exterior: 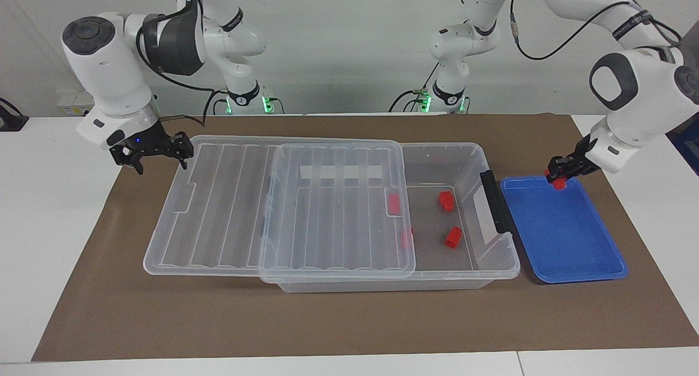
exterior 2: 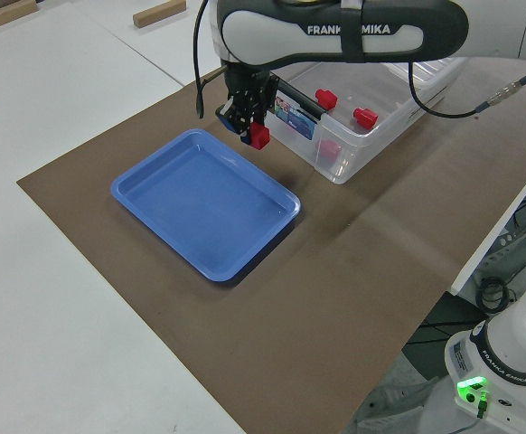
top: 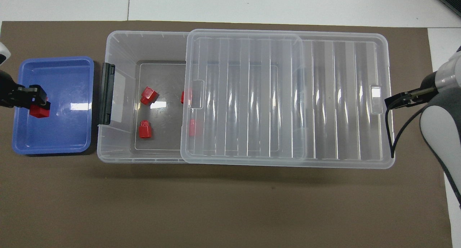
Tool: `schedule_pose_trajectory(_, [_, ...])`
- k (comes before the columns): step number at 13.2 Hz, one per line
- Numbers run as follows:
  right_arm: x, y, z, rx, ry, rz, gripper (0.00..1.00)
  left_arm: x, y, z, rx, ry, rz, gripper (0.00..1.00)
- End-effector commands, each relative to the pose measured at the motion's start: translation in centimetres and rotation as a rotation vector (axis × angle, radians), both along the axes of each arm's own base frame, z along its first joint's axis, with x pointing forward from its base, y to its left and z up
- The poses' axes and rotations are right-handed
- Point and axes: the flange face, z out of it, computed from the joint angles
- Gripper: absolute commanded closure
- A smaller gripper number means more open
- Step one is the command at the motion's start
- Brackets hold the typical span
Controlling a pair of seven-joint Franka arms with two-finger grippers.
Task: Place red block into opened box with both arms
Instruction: 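Grasp the red block in the blue tray with the left gripper, then carry the red block with the left gripper over the opened box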
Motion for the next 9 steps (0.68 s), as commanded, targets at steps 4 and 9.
schedule_pose_trajectory(4, [-0.3,1.9,2.7,0.079,-0.07,-0.162,0.0,-1.5,-17.1,4.8,0.031,-0.006,0.269,1.0])
schedule_pose_trajectory(9, [-0.3,3.7,4.5,0.087,-0.074,-0.167,0.0,-2.0,-23.6,-0.7,-0.019,-0.182,0.294,1.0])
